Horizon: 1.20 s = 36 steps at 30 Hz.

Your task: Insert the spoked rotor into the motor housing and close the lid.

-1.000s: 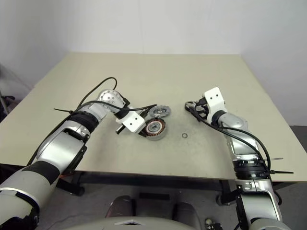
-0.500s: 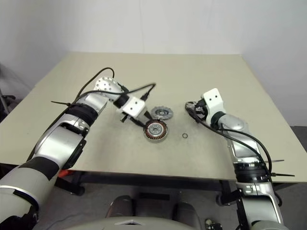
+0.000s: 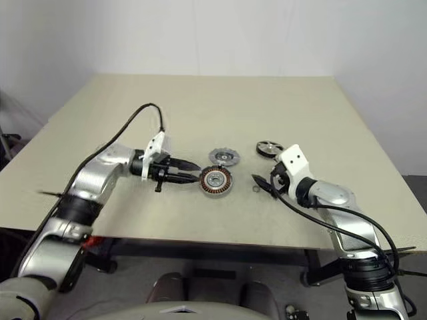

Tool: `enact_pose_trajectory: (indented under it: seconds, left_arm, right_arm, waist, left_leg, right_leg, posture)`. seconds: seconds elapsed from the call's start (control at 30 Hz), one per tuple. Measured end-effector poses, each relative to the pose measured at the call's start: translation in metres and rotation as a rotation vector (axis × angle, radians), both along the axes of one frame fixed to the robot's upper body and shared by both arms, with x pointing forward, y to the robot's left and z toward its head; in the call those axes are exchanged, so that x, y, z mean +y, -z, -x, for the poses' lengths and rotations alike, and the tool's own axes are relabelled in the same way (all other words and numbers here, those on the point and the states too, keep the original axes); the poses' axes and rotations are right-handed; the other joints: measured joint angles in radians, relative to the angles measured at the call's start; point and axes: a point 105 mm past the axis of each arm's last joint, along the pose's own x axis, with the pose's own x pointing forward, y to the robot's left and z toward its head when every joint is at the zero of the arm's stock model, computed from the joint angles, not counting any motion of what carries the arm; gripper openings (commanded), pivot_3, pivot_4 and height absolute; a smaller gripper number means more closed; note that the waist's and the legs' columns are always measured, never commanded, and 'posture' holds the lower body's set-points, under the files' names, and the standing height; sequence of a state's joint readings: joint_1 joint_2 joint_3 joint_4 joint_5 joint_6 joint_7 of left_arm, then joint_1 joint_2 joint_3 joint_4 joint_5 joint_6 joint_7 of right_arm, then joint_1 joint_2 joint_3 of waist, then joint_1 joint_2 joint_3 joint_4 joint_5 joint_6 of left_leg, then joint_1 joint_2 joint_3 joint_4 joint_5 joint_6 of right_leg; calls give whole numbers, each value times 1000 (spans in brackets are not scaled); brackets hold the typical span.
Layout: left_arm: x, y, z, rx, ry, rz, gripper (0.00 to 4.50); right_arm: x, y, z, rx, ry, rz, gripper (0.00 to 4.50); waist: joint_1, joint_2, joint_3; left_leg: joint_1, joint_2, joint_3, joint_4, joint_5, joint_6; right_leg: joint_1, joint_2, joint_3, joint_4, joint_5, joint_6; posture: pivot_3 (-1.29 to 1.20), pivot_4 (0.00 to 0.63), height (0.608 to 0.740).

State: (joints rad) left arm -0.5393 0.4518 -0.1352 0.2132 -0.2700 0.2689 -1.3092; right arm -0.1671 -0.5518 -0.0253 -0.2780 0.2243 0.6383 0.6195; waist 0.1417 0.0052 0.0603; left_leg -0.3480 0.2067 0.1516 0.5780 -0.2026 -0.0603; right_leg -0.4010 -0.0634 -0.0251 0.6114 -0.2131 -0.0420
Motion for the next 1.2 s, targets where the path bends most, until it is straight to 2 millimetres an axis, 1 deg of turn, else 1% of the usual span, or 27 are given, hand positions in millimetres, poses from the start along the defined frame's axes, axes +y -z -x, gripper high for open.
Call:
enact_pose_trajectory:
  seconds: [0.07,0.17,0.3,0.4,0.5,0.63,0.77,0.87,1.03,1.07,1.1,1.2]
  left_arm:
    - [3,13,4,45,-78,27,1607]
    - [8,31,12,112,-158,41,1607]
    - [15,45,19,161,-234,48,1607]
    - [21,53,21,181,-289,47,1607]
    - [27,55,20,191,-338,51,1607]
    - [40,50,14,167,-399,51,1607]
    - [42,44,8,145,-425,55,1607]
    - [42,37,3,120,-436,60,1657]
    - [43,34,-1,107,-446,57,1657]
    - [44,34,-1,106,-448,54,1657]
    - [45,34,-1,104,-450,52,1657]
    - [45,34,-2,99,-453,51,1657]
  right_arm:
    - [2,4,-2,8,15,-9,4500]
    - [0,15,-3,41,44,-8,4500]
    - [-5,26,-4,75,67,7,4500]
    - [-3,27,-4,80,62,8,4500]
    - [-1,28,-3,84,54,5,4500]
    - [11,33,-1,103,15,-6,4500]
    - [23,39,1,119,-16,-8,4500]
    - [25,47,2,139,-25,14,3853]
    - [25,50,1,130,-33,24,2168]
    - [25,50,1,129,-33,24,2168]
    - [25,50,1,129,-33,25,1572]
    - [23,51,2,132,-31,23,684]
  waist:
    - [-5,0,0]
    - [-14,0,0]
    - [-19,0,0]
    - [-21,0,0]
    - [-21,0,0]
    - [-22,0,0]
    - [-22,0,0]
    - [-22,0,0]
    - [-22,0,0]
    - [-22,0,0]
    - [-21,0,0]
    - [-20,0,-1]
  left_leg:
    - [0,0,0,0,0,0]
    - [-1,0,0,-1,0,0]
    - [-1,0,0,-1,0,1]
    - [-1,1,0,-1,0,0]
    - [0,0,0,-1,0,0]
    - [0,1,0,-1,0,0]
    - [0,0,-1,-1,0,0]
    - [0,0,-1,-1,0,0]
    - [0,0,-1,-1,0,0]
    - [0,0,-1,0,0,0]
    - [0,0,-1,0,0,0]
    - [1,0,-1,0,0,0]
  right_leg:
    - [0,0,0,0,0,0]
    - [-1,1,0,-1,0,0]
    - [-1,4,0,-3,0,0]
    - [0,5,0,-3,0,0]
    - [0,4,0,-3,0,0]
    - [0,5,0,-3,0,0]
    - [0,4,0,-3,0,0]
    - [0,5,0,-2,0,0]
    - [0,5,0,-2,0,0]
    - [1,5,0,-2,0,0]
    - [1,4,0,-2,0,0]
    - [2,4,0,-2,0,0]
  posture:
    - [0,0,740]
    - [0,0,740]
    - [0,0,740]
    - [0,0,740]
    - [0,0,740]
    - [0,0,740]
    - [0,0,740]
    - [0,0,740]
    - [0,0,740]
    - [0,0,740]
    - [0,0,740]
    - [0,0,740]
